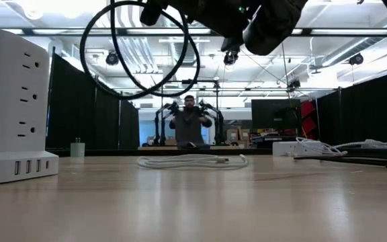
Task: Plug in charger cables
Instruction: Insert the left black charger cable into the bottom white outlet extension
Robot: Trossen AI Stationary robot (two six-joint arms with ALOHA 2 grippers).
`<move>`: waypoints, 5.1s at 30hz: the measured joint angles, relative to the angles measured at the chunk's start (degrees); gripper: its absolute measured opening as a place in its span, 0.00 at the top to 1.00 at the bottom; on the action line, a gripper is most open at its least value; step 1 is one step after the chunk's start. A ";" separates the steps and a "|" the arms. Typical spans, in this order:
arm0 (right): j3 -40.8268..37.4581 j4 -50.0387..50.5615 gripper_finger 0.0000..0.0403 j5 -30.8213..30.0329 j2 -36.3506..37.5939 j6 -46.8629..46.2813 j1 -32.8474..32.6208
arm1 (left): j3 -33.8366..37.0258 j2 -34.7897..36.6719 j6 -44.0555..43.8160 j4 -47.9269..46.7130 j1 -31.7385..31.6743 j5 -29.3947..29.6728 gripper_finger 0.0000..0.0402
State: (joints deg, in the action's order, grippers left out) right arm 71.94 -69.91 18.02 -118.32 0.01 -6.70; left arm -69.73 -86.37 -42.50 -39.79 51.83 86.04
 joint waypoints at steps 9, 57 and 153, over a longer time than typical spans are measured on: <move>0.00 0.83 0.86 -0.07 0.02 0.22 0.00 | 0.00 -0.02 0.02 0.32 0.00 0.20 0.98; 1.90 20.57 0.99 -3.08 1.11 12.22 -0.31 | 0.00 7.65 -2.16 -6.38 -2.78 -22.39 0.73; 1.88 35.17 1.00 -3.06 3.58 13.97 -0.55 | 6.52 12.15 0.96 -14.82 -30.27 -91.93 0.66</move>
State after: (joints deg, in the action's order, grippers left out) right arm 73.82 -34.74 14.96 -114.74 13.98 -7.25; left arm -63.22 -74.22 -41.54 -54.61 21.56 -5.89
